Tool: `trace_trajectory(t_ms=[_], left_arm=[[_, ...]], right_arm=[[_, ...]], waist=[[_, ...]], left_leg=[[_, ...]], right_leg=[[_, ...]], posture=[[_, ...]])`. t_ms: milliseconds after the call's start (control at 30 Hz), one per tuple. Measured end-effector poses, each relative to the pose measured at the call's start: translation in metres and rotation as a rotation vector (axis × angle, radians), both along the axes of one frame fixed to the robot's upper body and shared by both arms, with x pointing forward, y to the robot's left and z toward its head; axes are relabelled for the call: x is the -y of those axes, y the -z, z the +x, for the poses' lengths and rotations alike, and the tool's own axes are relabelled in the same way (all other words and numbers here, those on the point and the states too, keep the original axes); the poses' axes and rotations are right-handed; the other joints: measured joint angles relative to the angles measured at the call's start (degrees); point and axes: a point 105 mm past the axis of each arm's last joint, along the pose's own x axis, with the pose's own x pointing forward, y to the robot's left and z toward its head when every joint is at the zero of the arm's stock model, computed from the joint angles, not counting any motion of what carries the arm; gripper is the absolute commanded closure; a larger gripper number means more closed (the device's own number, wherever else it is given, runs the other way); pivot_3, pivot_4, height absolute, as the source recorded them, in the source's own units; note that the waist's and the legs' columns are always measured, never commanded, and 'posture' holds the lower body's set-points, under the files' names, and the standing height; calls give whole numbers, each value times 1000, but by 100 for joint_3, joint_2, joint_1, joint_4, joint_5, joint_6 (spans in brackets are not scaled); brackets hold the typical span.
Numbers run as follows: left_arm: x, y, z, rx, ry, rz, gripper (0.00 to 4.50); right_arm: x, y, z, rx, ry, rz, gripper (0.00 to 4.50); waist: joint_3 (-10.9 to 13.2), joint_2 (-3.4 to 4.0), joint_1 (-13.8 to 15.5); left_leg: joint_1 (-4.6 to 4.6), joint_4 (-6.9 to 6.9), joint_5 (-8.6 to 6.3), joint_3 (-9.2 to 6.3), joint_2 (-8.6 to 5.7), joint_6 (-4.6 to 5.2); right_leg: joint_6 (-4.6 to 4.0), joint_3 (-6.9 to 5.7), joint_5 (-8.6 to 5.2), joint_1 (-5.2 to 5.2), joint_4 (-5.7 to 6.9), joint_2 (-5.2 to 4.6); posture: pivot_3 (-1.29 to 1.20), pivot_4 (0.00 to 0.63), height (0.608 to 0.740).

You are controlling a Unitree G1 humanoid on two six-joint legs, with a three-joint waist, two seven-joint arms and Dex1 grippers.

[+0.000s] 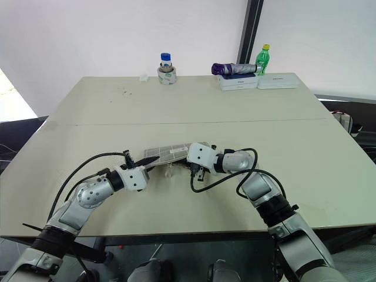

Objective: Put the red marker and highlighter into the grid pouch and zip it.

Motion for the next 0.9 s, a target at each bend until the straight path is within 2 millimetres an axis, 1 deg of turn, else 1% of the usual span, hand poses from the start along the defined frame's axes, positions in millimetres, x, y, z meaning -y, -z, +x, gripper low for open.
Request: trace_trajectory(t_ms=[33,100,200,333,433,533,567,633,700,767,800,833,900], left_arm=[[0,0,0,0,-1,0,4500],[0,0,1,-2,-6,-3,4500],[2,-1,0,-6,-9,-27,4500],[2,5,-3,-23,-17,-46,4500],[1,7,-4,-29,-21,-49,4500],[0,6,-3,-25,-25,-50,4500],[-2,5,-2,-23,-30,-49,4500],[-3,3,-1,-19,-34,-46,4500],[-3,3,-1,-18,-32,-47,4500],[-3,4,0,-21,-33,-48,4500],[-2,5,0,-24,-31,-47,4500],[-1,5,0,-27,-28,-47,4500],[-1,8,0,-37,-27,-48,4500]], right_arm=[[-1,-1,-2,-2,-15,2,1545],[-2,-2,-3,-2,-24,12,598],[4,-10,-4,-8,-1,68,598],[7,-23,-10,8,-21,87,598],[15,-25,-13,-1,-9,82,598],[29,-25,-23,-55,14,100,598],[34,-24,-26,-90,26,123,598],[39,-34,-36,-212,56,294,598],[36,-49,-49,-304,23,418,598],[31,-58,-64,-378,-24,475,598],[27,-57,-70,-418,-36,477,598],[25,-51,-75,-456,-35,466,598],[22,-23,-85,-565,1,399,598]], waist=[[0,0,-2],[0,0,-8],[0,0,4],[0,0,-4],[0,0,1],[0,0,20],[0,0,15],[0,0,10],[0,0,-5],[0,0,-8],[0,-1,-4],[-1,-3,-3],[-2,-3,15]], left_leg=[[0,0,0,0,0,0],[1,0,0,0,0,0],[0,0,0,0,1,0],[1,-2,0,-2,2,1],[1,-1,-1,-2,2,2],[0,-1,-4,-6,2,6],[0,-1,-6,-6,2,10],[0,-4,-16,-9,3,27],[1,-6,-17,-12,5,29],[3,-8,-19,-14,6,32],[3,-8,-20,-15,6,34],[3,-8,-21,-15,5,35],[2,-6,-23,-16,1,39]], right_leg=[[0,0,0,0,0,0],[0,0,0,0,0,0],[0,1,0,-1,0,0],[0,1,0,-1,0,1],[0,1,0,-1,0,-1],[-1,1,0,1,-1,-4],[-1,1,0,1,-1,-4],[-2,2,1,1,0,-4],[-2,1,1,0,0,-2],[-2,1,1,0,-1,-2],[-3,1,1,1,-1,-3],[-3,0,0,2,-2,-3],[-3,0,0,3,-3,-8]], posture=[[0,150,740],[0,150,740],[0,150,740],[0,150,740],[0,150,740],[0,150,740],[0,150,740],[0,150,740],[0,150,740],[0,150,740],[0,150,740],[0,150,740],[0,150,740]])
